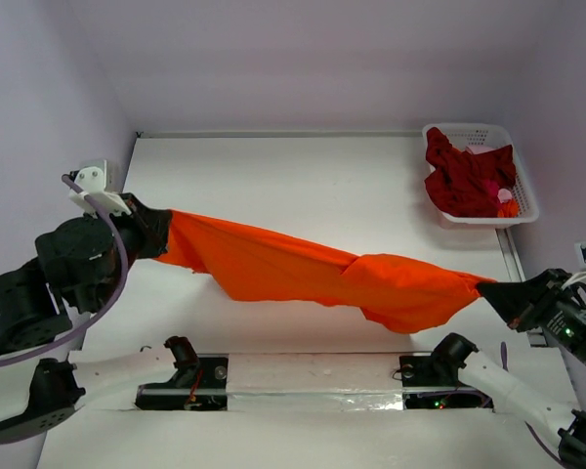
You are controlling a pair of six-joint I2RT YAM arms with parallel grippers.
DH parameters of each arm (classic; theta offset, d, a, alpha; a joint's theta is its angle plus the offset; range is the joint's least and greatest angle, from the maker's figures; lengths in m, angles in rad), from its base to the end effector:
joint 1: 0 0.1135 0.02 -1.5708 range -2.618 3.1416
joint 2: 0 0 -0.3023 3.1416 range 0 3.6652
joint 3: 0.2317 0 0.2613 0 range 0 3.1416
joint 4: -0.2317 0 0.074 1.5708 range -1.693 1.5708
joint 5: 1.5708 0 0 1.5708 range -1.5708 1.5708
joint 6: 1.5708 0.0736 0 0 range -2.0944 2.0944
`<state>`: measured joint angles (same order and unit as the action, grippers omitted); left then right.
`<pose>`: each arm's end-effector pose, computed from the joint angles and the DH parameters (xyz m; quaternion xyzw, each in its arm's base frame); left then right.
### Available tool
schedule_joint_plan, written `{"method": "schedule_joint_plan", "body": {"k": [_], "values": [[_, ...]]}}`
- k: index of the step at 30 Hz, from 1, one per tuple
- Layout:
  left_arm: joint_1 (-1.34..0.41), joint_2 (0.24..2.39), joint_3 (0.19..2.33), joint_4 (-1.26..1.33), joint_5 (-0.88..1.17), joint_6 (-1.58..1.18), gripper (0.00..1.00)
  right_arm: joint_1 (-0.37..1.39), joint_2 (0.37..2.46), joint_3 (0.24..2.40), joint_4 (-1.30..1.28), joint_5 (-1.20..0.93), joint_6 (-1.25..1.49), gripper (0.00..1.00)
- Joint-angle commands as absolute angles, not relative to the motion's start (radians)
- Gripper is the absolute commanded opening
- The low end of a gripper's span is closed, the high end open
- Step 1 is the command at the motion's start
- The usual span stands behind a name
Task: Fold and stack the t-shirts
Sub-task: Flatten the tshirt out
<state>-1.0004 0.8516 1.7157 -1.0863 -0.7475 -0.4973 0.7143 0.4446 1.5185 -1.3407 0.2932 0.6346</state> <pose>0.0773 -0.0278 0.5451 -0.0398 0.7611 -0.1868 0.6199 -0.0201 -0.0456 0.4576 0.0572 0.7893 0.2842 0.5413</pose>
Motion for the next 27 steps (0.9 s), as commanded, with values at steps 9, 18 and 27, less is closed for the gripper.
{"method": "schedule_joint_plan", "body": {"k": [9, 18, 27], "values": [[-0.997, 0.810, 1.576, -1.134, -0.617, -0.534, 0.00, 0.710, 0.382, 1.473, -1.391, 0.038, 0.588, 0.00], [-0.988, 0.825, 1.727, -1.134, -0.531, -0.529, 0.00, 0.710, 0.463, 1.630, -1.385, -0.008, 0.520, 0.00], [-1.000, 0.781, 1.793, -1.134, -0.615, -0.486, 0.00, 0.710, 0.500, 1.703, -1.390, -0.041, 0.453, 0.00]]}}
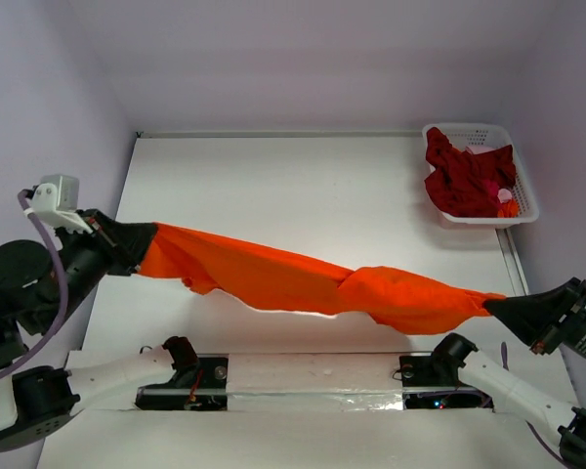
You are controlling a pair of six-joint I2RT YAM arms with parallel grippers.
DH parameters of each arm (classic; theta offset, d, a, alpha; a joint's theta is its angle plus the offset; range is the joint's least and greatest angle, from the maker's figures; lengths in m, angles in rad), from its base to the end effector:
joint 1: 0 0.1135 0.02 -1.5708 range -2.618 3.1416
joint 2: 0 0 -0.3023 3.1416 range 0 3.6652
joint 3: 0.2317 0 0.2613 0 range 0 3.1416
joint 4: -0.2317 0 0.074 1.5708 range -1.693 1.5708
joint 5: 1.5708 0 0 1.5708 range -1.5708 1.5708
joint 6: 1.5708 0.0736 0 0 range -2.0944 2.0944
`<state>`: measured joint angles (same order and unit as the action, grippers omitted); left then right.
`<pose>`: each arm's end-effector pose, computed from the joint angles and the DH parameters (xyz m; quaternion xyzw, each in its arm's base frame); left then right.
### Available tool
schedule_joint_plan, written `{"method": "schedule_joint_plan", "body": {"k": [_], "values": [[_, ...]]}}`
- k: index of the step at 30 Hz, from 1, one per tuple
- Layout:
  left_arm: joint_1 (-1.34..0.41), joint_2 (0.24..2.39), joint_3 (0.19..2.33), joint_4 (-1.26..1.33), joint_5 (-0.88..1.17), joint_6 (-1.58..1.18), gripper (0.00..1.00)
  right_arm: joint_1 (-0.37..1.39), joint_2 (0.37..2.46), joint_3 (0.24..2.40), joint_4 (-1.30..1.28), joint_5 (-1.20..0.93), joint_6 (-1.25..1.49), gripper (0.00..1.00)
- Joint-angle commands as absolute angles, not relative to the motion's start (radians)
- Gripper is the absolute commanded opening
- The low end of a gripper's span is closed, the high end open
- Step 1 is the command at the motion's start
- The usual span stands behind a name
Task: Fold and stack the t-shirts
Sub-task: Flatten the tshirt out
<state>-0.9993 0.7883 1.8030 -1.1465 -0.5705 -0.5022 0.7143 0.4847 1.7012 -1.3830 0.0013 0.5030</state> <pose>0.0469 0.0005 0.5577 -0.0022 0.7452 -0.2766 0.6068 -0.0528 -0.0459 0.4892 -0.0801 0.7592 0.3689 0.5302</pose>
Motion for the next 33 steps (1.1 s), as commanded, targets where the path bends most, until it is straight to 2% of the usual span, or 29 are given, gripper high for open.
{"method": "schedule_joint_plan", "body": {"k": [1, 7, 14, 19, 26, 33], "values": [[-1.000, 0.758, 1.778, -1.134, -0.611, -0.492, 0.00, 0.710, 0.489, 1.688, -1.390, -0.054, 0.451, 0.00], [-1.000, 0.658, 1.649, -1.128, -0.559, -0.489, 0.00, 0.710, 0.373, 1.625, -1.391, -0.178, 0.459, 0.00], [-0.991, 0.522, 1.651, -1.095, -0.405, -0.453, 0.00, 0.710, 0.290, 1.670, -1.391, -0.327, 0.485, 0.00], [-0.991, 0.544, 1.637, -1.109, -0.348, -0.468, 0.00, 0.710, 0.281, 1.689, -1.390, -0.311, 0.500, 0.00], [-0.991, 0.710, 1.588, -1.134, -0.494, -0.557, 0.00, 0.710, 0.357, 1.583, -1.368, -0.060, 0.518, 0.00], [-0.991, 0.836, 1.608, -1.065, -0.710, -0.572, 0.00, 0.710, 0.509, 1.493, -1.209, 0.055, 0.525, 0.00]]}}
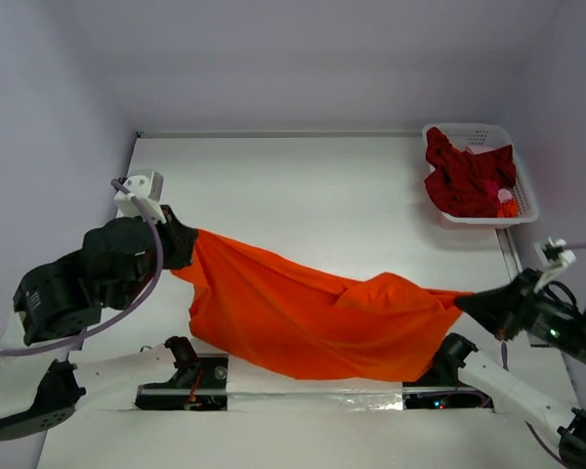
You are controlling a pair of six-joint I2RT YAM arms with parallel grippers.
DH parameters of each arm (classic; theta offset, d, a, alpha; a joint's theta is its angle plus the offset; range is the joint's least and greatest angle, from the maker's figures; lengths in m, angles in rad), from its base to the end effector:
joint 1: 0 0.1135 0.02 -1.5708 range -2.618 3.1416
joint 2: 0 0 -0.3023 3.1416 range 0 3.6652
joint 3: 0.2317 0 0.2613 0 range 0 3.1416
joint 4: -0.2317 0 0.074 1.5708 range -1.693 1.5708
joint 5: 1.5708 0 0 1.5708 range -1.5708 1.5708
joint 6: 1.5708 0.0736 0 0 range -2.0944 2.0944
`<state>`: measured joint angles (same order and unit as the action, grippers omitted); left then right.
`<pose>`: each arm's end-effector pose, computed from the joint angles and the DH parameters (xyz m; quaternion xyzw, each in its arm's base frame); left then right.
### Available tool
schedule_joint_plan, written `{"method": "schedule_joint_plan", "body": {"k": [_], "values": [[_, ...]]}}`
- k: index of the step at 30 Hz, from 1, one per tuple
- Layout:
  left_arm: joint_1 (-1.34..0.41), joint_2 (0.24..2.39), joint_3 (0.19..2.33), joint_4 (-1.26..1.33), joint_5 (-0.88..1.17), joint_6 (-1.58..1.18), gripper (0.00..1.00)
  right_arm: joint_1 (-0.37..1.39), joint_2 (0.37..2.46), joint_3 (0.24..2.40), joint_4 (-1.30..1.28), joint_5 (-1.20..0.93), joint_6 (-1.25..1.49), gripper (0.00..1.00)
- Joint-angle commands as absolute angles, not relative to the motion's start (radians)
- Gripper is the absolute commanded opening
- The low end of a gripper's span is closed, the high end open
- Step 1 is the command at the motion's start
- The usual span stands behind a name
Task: Fold and stack the t-shirts
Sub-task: Flatten the tshirt out
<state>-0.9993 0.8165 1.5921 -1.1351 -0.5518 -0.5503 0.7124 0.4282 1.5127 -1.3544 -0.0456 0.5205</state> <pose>0.0760 -0.0468 0.5066 0.0249 0.8057 -0.2232 0.5481 -0.0378 -0.0282 0.4526 -0.0900 0.7906 0.3648 0.4835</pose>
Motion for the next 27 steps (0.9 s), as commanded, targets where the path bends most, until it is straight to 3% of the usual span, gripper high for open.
{"method": "schedule_joint_plan", "body": {"k": [1, 14, 22, 27], "values": [[-0.991, 0.848, 1.608, -1.062, -0.728, -0.574, 0.00, 0.710, 0.529, 1.488, -1.198, 0.067, 0.525, 0.00], [-0.924, 1.017, 1.526, -0.919, -0.933, -0.534, 0.00, 0.710, 0.804, 1.430, -0.962, 0.182, 0.578, 0.00], [-0.611, 1.000, 1.312, -0.591, -0.729, -0.359, 0.00, 0.710, 0.940, 1.388, -0.847, 0.273, 0.592, 0.00], [-0.522, 1.055, 1.295, -0.532, -0.700, -0.364, 0.00, 0.626, 1.008, 1.367, -0.784, 0.302, 0.591, 0.00]]}}
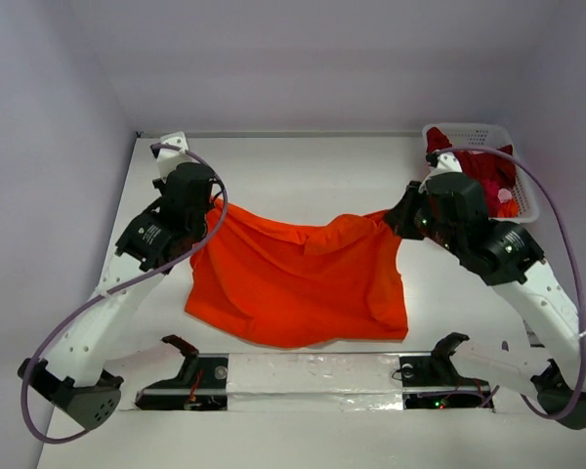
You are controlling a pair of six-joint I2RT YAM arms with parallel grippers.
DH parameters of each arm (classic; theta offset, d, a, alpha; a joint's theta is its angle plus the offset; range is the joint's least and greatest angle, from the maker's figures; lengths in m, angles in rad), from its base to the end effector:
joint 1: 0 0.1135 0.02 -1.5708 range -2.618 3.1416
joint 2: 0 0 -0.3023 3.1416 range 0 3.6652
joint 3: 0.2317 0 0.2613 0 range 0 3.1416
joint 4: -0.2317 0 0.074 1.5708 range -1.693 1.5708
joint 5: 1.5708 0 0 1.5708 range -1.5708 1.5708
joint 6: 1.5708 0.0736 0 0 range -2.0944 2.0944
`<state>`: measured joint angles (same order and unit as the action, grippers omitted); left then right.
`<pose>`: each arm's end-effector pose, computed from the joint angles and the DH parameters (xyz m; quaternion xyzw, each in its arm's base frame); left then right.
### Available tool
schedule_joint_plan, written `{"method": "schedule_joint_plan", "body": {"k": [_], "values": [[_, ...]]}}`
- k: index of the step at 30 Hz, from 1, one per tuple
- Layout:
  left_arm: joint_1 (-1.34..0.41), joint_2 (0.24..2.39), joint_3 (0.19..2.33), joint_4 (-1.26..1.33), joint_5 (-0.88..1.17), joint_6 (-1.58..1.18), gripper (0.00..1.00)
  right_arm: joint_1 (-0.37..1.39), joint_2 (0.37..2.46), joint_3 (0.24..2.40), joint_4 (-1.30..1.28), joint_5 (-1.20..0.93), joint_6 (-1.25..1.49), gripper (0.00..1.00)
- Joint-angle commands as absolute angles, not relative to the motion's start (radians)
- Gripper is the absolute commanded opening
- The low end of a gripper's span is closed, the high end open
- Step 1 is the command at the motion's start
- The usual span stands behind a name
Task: Fold and stack the t-shirts
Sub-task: Flatten the tshirt out
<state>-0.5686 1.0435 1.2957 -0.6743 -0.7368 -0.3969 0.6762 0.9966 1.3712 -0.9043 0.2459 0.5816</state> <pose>0.2090 -0.0749 0.4437 -0.1278 0.7971 0.0325 0.5893 0.1641 0.1087 0.4428 0.0202 0.8629 0.2043 0.4618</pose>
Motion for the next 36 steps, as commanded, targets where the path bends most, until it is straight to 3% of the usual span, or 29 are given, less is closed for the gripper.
{"method": "schedule_joint_plan", "body": {"k": [1, 11, 22, 30, 36], "values": [[-0.502, 1.075, 1.295, -0.513, -0.662, -0.367, 0.00, 0.609, 1.017, 1.355, -0.757, 0.299, 0.591, 0.00], [-0.425, 1.253, 1.374, -0.453, -0.604, -0.397, 0.00, 0.451, 1.192, 1.358, -0.620, 0.247, 0.554, 0.00], [-0.335, 1.440, 1.480, -0.400, -0.549, -0.391, 0.00, 0.419, 1.425, 1.472, -0.575, 0.134, 0.529, 0.00], [-0.302, 1.546, 1.583, -0.405, -0.488, -0.408, 0.00, 0.351, 1.617, 1.771, -0.698, 0.107, 0.474, 0.00], [-0.302, 1.422, 1.576, -0.433, -0.439, -0.417, 0.00, 0.351, 1.507, 1.755, -0.735, 0.087, 0.465, 0.00]]}}
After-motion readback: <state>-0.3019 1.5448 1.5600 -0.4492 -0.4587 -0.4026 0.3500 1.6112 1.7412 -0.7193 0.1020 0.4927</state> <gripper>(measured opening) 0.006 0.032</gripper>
